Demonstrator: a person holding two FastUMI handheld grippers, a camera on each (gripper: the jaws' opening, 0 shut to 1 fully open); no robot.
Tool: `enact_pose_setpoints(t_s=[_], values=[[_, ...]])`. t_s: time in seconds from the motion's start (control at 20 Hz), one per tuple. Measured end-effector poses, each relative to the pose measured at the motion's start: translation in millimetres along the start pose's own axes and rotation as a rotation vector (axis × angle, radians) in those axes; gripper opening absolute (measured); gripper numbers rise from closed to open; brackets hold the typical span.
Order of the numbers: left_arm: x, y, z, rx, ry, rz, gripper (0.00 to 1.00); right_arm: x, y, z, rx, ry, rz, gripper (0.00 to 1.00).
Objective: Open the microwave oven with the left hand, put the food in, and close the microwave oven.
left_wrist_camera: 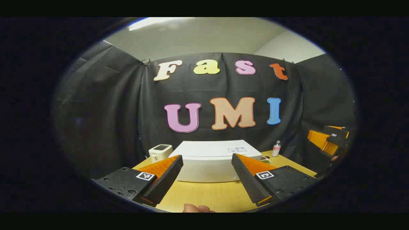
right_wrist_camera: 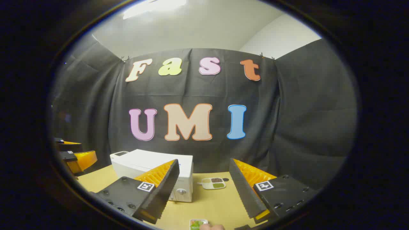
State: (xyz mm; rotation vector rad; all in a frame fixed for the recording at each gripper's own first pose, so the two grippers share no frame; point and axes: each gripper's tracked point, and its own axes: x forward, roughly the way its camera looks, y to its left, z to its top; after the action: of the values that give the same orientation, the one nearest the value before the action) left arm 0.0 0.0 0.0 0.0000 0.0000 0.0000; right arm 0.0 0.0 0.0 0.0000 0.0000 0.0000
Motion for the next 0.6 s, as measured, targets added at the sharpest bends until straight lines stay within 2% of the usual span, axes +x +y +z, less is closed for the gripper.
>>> enact_pose_setpoints(t_s=[0.6], values=[[-5.3,-1.7,1.1,0.041,0.000,0.000,1.00,-4.3,2.8,0.4,0.011,0.006,0.022,0.96]])
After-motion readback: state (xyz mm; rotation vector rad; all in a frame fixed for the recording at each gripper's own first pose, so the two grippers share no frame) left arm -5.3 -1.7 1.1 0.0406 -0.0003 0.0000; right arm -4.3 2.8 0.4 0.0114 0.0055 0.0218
